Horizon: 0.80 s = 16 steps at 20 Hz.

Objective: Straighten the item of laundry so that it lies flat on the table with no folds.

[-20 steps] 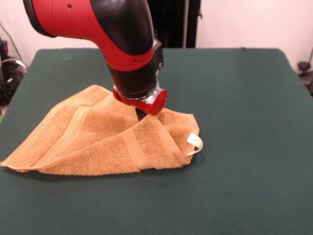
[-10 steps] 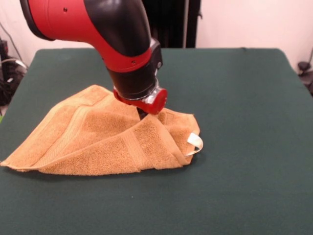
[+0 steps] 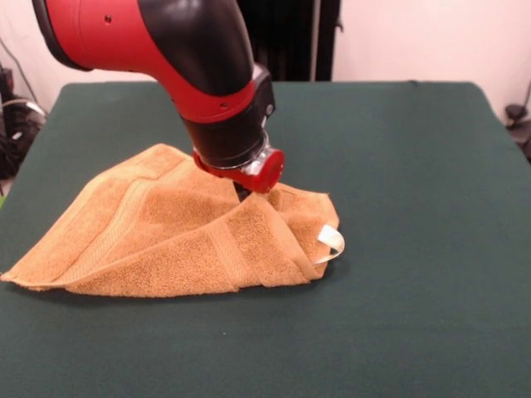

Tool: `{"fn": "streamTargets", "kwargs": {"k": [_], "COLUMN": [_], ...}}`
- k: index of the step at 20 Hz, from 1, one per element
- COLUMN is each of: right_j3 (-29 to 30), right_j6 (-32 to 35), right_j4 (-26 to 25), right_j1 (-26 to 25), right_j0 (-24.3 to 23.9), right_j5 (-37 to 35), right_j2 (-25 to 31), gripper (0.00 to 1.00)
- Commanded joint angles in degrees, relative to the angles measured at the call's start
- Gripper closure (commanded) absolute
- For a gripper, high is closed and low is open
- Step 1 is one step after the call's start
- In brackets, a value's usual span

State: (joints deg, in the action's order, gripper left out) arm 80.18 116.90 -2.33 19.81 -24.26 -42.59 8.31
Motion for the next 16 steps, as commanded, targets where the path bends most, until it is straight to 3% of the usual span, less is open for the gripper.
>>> {"fn": "streamTargets", "kwargs": {"k": [1,7,16], "right_j3": [3.83,2.89,-0.44], "right_j6": [-2.69,-3.09,-3.69], "right_j4": [0.52,-0.28,-1.19], "right_j1": [-2.58,-4.95,-8.51], "right_j0": [1.74,2.17,2.79], "right_j5": [-6.02,-5.08,-9.13], "right_j2": [7.33,7.10,5.77], "gripper": [1.00,1.00,1.00]}}
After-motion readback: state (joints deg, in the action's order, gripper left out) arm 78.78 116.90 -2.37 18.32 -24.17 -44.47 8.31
